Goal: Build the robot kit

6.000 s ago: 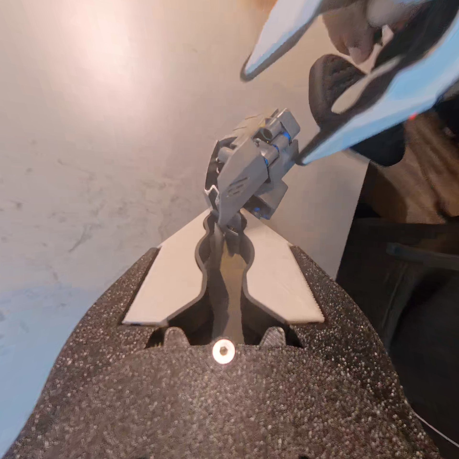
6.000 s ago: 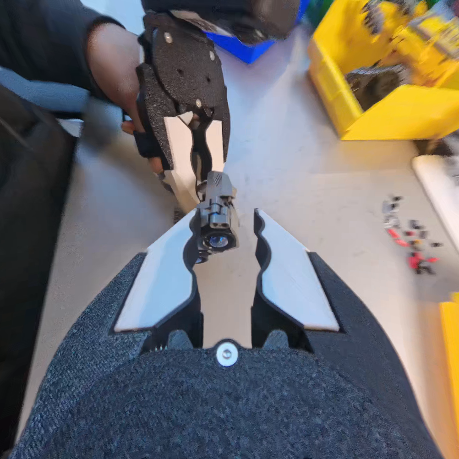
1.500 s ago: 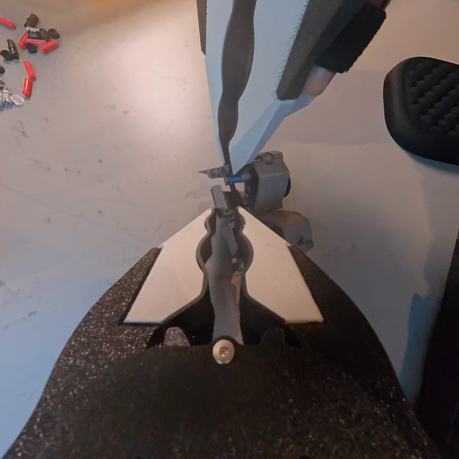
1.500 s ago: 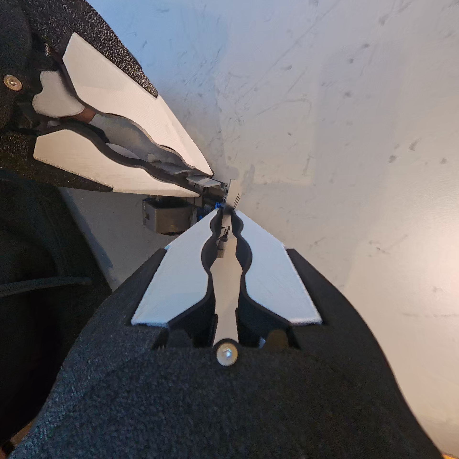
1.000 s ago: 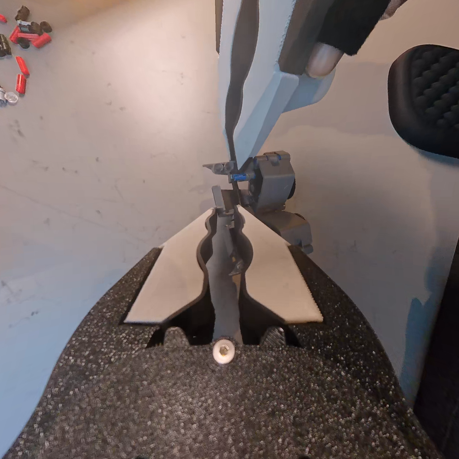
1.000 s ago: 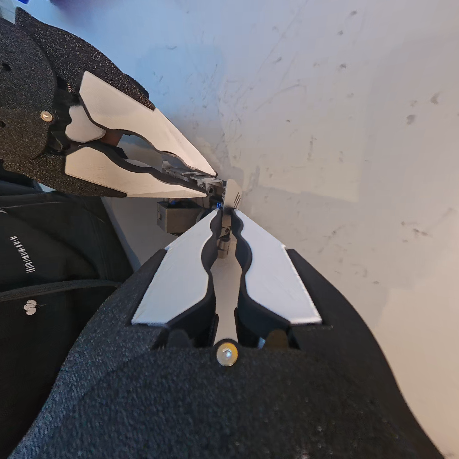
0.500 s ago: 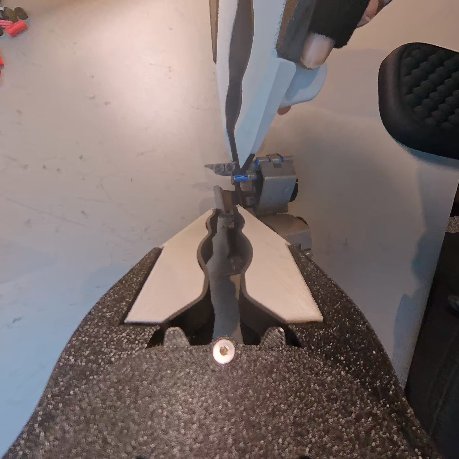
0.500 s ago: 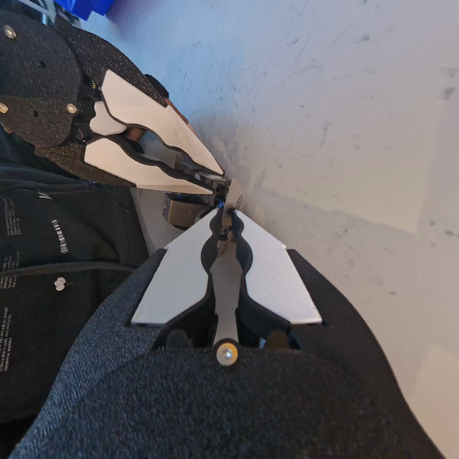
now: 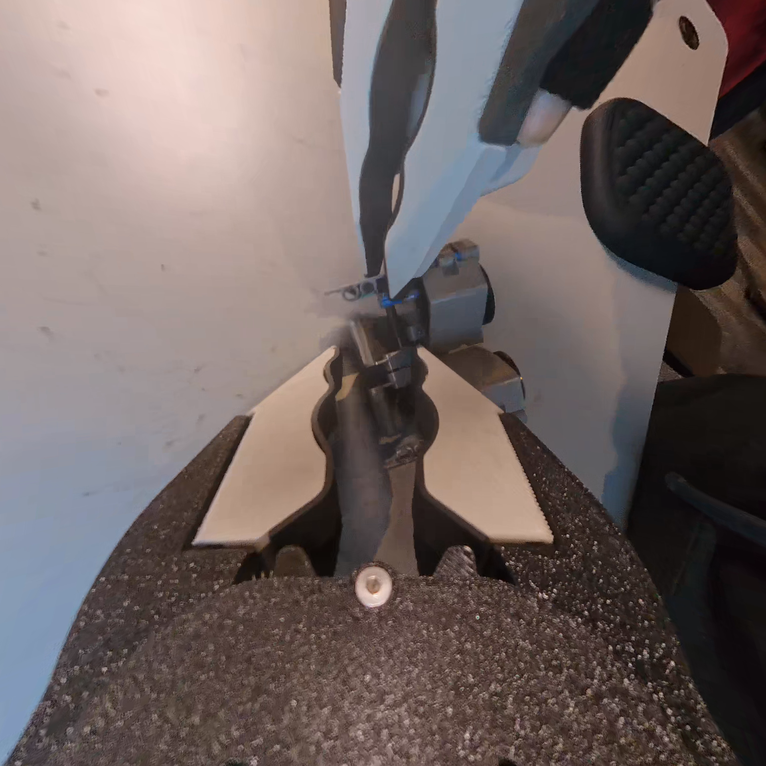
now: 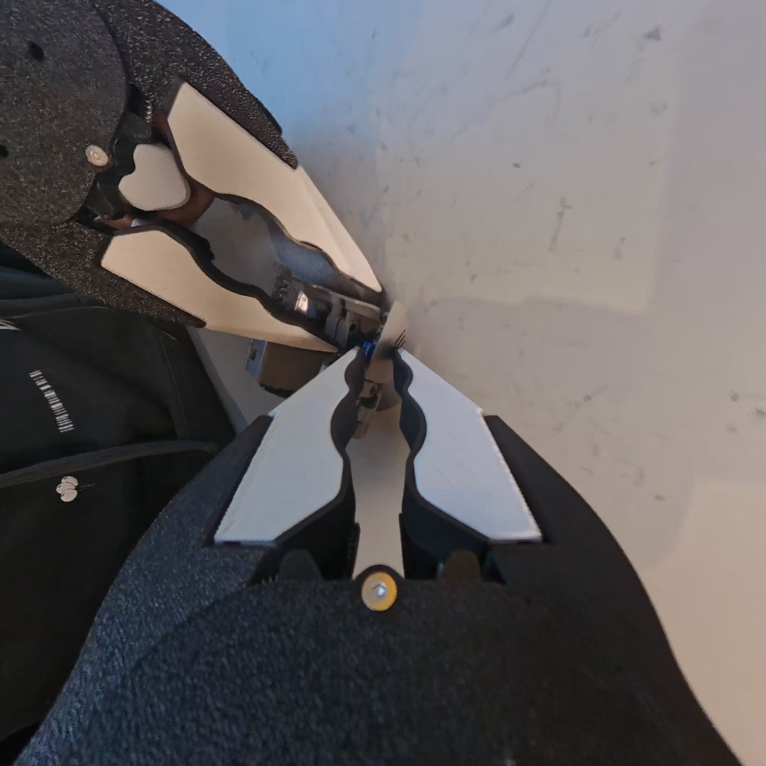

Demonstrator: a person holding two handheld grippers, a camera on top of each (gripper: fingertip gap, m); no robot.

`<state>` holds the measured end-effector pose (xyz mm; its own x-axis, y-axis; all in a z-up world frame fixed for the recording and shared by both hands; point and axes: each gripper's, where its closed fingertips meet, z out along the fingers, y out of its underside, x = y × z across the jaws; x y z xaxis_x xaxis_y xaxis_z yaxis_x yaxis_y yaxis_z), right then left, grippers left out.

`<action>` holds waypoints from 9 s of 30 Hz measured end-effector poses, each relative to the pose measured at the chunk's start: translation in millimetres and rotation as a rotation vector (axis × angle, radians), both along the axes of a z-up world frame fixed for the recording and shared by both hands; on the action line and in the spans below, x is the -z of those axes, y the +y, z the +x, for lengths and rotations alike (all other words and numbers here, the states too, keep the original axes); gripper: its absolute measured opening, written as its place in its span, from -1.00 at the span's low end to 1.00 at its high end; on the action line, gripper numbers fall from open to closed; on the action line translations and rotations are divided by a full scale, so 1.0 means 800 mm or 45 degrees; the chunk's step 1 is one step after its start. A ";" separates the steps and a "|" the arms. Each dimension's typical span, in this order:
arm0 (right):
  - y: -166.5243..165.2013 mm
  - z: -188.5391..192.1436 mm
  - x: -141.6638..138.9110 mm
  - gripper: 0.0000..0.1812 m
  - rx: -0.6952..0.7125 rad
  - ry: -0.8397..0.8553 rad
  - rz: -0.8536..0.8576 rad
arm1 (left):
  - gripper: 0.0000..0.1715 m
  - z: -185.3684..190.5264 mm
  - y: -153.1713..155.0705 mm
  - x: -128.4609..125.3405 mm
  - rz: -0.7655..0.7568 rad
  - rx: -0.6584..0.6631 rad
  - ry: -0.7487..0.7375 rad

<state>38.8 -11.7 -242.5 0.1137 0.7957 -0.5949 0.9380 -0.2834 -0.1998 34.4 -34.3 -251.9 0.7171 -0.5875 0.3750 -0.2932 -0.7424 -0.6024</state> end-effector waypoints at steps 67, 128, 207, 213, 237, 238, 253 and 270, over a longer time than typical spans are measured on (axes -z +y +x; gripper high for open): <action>-0.077 -0.001 0.010 0.07 0.028 0.597 0.715 | -0.45 0.005 -0.072 0.003 0.265 0.435 0.054; -0.106 0.037 0.001 -0.57 -0.168 0.715 1.007 | -0.77 -0.002 -0.063 -0.014 0.028 0.189 -0.293; -0.010 -0.012 -0.048 -0.80 0.492 0.839 0.448 | -0.79 -0.031 0.011 -0.050 0.475 -0.136 -0.092; -0.008 -0.016 -0.035 -0.81 0.520 0.808 0.397 | -0.80 -0.033 0.011 -0.038 0.435 -0.143 -0.093; -0.022 -0.018 -0.037 -0.82 0.567 0.925 -0.071 | -0.81 -0.028 0.004 -0.042 0.401 -0.122 -0.220; -0.022 -0.018 -0.037 -0.82 0.552 0.928 -0.054 | -0.81 -0.028 0.005 -0.041 0.404 -0.120 -0.215; -0.030 -0.036 -0.046 -0.50 0.336 0.994 0.554 | -0.78 -0.045 0.020 -0.065 0.248 -0.223 -0.572; -0.013 -0.028 -0.065 -0.55 0.477 1.099 -0.007 | -0.44 -0.029 -0.032 -0.049 0.263 0.166 -0.429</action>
<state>16.7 -22.1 -190.8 -0.1203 0.7936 -0.5964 0.3137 -0.5396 -0.7813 11.5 -59.9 -212.9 0.4887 -0.7530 0.4407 -0.1378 -0.5654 -0.8132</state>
